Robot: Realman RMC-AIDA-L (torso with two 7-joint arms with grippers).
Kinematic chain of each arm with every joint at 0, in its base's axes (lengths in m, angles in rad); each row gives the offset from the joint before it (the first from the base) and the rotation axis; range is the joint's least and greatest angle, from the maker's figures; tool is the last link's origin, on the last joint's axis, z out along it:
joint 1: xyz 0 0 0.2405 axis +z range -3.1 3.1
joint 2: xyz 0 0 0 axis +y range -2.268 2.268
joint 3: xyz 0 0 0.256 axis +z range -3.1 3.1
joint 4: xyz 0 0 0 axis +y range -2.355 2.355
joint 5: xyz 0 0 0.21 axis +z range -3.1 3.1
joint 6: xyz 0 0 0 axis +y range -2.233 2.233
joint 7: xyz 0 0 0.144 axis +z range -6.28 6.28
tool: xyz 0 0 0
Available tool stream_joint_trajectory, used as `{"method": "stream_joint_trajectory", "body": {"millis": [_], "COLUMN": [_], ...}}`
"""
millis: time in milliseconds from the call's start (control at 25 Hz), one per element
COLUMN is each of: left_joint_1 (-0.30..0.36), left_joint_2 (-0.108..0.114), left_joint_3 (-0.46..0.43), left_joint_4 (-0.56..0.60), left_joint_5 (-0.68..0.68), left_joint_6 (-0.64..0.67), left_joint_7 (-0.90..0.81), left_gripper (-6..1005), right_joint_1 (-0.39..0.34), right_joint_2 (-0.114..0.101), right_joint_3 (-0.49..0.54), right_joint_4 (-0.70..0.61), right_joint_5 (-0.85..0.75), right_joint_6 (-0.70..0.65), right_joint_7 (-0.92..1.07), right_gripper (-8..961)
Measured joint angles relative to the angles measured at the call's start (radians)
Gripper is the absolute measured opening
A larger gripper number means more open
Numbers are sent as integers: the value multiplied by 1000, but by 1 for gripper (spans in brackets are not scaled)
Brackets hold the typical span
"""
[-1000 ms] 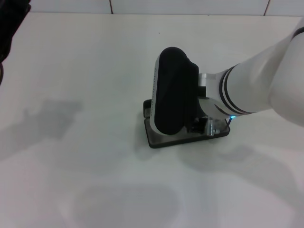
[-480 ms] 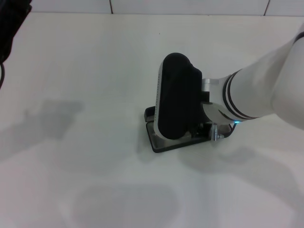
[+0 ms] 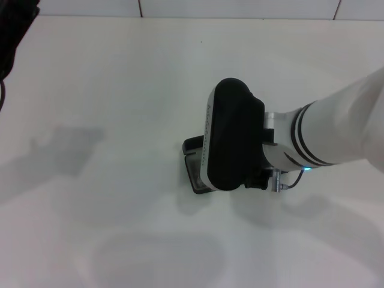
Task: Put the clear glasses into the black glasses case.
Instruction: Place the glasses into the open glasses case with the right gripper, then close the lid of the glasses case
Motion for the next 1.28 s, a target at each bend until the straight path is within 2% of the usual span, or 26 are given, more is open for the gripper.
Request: {"method": "stream_joint_trajectory", "body": {"millis": [200, 360, 600, 640, 760, 960, 1160, 1280], "left_joint_1": [-1, -1, 0, -1, 0, -6, -99, -161], "left_joint_2": [0, 0, 10, 15, 24, 55, 58, 53], "left_joint_3": [0, 0, 0, 0, 0, 0, -12, -40], "left_joint_4": [0, 0, 0, 1, 5, 10, 10, 10], "left_joint_5": [-1, -2, 0, 3, 17, 95, 250, 372], "left_joint_6": [0, 0, 0, 0, 0, 1, -19, -61], "left_joint_7": [-1, -3, -7, -9, -19, -72, -124, -174], "left_gripper": [92, 94, 95, 96, 97, 98, 100, 101], "right_joint_1": [-21, -73, -227, -282, -383, -464, -544, -568], "right_joint_2": [0, 0, -5, -9, -11, -15, -15, -15], "right_joint_3": [3, 9, 108, 156, 275, 486, 747, 937], "right_joint_4": [-35, -100, -294, -347, -420, -420, -396, -324], "right_joint_5": [1, 2, 66, 118, 278, 573, 796, 927], "right_joint_6": [-19, -17, -25, -24, -24, -78, -205, -302], "right_joint_7": [-2, -6, -80, -120, -248, -423, -535, -603], "right_gripper": [194, 194, 194, 194, 194, 194, 194, 194]}}
